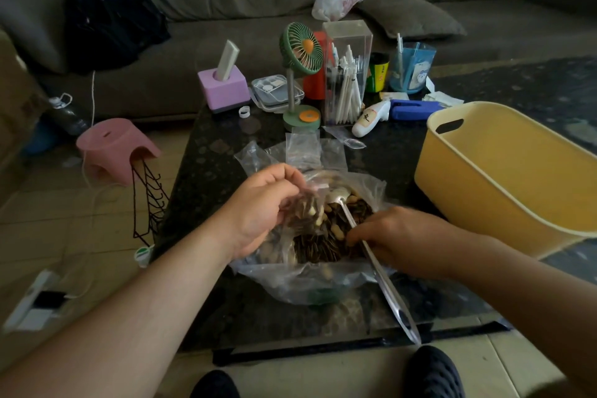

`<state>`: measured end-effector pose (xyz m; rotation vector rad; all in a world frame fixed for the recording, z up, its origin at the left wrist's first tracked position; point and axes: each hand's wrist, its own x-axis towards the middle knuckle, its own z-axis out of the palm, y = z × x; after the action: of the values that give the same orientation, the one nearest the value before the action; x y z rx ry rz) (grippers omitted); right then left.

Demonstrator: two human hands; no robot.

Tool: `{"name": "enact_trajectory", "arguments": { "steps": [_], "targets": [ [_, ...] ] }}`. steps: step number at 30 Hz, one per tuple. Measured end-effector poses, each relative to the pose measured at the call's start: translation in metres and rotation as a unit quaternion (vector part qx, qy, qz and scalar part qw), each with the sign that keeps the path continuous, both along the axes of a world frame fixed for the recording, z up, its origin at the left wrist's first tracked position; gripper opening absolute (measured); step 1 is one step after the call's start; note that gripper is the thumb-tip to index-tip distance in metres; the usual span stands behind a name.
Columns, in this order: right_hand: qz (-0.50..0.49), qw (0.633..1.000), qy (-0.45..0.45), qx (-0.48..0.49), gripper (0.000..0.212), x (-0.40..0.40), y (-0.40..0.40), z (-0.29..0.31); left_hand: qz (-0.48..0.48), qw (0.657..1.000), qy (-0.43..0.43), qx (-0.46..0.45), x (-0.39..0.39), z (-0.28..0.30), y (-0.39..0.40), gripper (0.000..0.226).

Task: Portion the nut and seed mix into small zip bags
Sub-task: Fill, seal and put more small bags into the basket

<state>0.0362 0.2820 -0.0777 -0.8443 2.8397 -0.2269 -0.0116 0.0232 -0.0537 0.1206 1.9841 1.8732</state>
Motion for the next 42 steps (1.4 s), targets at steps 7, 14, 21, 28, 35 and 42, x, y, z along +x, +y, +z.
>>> {"name": "enact_trajectory", "arguments": {
  "steps": [7,14,21,28,35,42],
  "targets": [
    [-0.106,0.993,-0.044,-0.041,0.043,-0.001,-0.007,0.032,-0.017,0.998,0.052,-0.033,0.003,0.001,0.004,0.038],
    [-0.241,0.910,-0.093,-0.325,0.028,-0.003,-0.038,0.053,-0.015,0.999,0.047,0.008,0.014,0.003,0.010,0.028],
    [-0.289,0.873,-0.042,-0.389,0.007,-0.007,-0.042,0.051,0.032,0.986,-0.054,0.156,0.025,0.003,0.019,0.042],
    [-0.306,0.873,0.004,-0.380,0.015,-0.010,-0.040,0.054,0.081,0.981,-0.059,0.166,0.031,-0.004,0.030,0.012],
    [-0.277,0.789,-0.210,-0.507,0.031,-0.003,-0.049,0.048,0.123,0.984,0.000,0.126,0.032,-0.001,0.030,0.015],
    [-0.286,0.806,-0.219,-0.470,0.030,-0.004,-0.045,0.049,0.168,0.980,0.063,0.091,0.030,-0.001,0.026,0.011]
  ]
}}
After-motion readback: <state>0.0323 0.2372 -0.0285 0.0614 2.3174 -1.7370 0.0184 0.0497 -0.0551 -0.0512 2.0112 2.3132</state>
